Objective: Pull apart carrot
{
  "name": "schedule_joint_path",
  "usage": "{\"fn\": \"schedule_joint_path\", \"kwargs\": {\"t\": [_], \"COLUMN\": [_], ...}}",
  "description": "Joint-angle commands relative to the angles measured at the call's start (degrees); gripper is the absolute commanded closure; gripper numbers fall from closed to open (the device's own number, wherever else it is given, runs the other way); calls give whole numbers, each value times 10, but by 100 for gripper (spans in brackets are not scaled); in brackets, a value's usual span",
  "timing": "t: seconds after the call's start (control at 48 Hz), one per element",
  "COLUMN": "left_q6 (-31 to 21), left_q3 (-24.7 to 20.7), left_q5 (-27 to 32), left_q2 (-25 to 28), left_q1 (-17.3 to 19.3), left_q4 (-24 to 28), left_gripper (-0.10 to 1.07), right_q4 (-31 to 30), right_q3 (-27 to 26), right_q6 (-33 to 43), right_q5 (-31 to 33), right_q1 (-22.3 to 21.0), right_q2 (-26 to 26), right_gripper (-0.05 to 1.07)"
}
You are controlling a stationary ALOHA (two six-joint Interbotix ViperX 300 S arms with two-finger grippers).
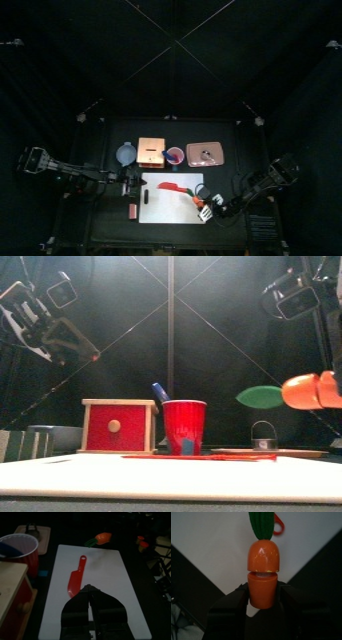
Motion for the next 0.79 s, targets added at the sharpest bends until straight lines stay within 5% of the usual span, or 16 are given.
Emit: {"fn": "schedule_joint_path", "kwargs": {"t": [0.0, 0.333, 0.771], "left_q6": [0, 3, 7], "left_q3": [-17, -40, -117], "left_q5": [-3, -3, -7], "left_q2": [0, 16, 127], "left_q1": [-8, -18, -11], "left_q4": [20, 47, 72], "left_gripper": [51, 4, 1], "right_q4": [-40, -116, -149], "right_q3": [-3, -2, -43], "right_q6": [-19, -101, -191], "right_q5": [-39, -161, -210], "right_q1": [-28, -112, -166], "right_q2": [-19, 7, 37], "right_gripper": [58, 58, 58]}}
